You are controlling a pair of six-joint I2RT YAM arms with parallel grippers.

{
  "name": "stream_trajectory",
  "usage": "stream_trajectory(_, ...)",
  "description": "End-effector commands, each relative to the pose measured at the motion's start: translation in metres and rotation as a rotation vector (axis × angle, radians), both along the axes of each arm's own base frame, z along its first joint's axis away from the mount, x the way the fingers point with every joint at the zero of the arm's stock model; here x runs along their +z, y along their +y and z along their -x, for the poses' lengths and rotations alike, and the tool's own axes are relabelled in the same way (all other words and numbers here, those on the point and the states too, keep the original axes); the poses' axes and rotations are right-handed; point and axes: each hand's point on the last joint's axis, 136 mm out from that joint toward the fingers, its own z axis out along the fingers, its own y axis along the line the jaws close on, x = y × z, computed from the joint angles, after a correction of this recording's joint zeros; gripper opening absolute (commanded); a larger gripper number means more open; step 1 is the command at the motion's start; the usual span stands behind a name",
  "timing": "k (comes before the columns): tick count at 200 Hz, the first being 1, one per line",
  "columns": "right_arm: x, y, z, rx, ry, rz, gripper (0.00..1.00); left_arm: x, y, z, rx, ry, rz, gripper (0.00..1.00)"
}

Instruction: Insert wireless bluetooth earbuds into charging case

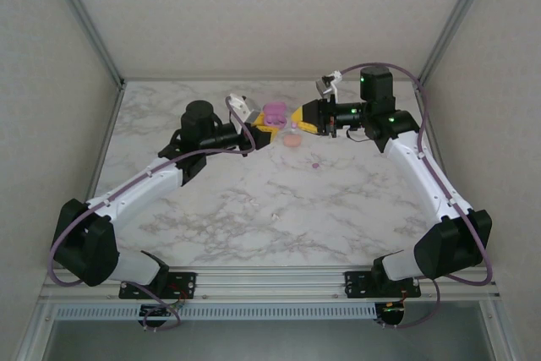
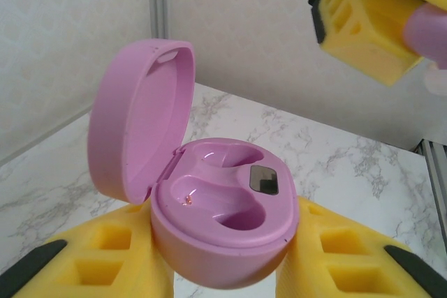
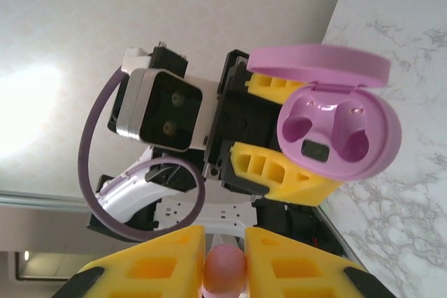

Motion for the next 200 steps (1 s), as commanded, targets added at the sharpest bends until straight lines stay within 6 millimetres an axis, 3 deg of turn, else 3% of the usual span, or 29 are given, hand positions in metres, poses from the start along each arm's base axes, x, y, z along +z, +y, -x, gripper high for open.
stream_trajectory(1,0.008,0.0,-0.012,-0.052,-0.007,0.003,0.22,0.01,-0.004,0.008,-0.01,-0.062,0.013,0.23)
stream_trajectory(70,0.011,0.006,-0.026,-0.161,-0.073,0.021,0.22,0.012,-0.017,0.013,-0.01,-0.098,0.027,0.22)
stream_trajectory(110,0.007,0.018,-0.024,-0.16,-0.105,0.041,0.22,0.015,-0.021,0.012,-0.015,-0.101,0.039,0.22)
stream_trajectory(200,-0.007,0.025,-0.024,-0.196,-0.119,0.103,0.22,0.018,-0.026,0.008,-0.004,-0.082,0.055,0.23)
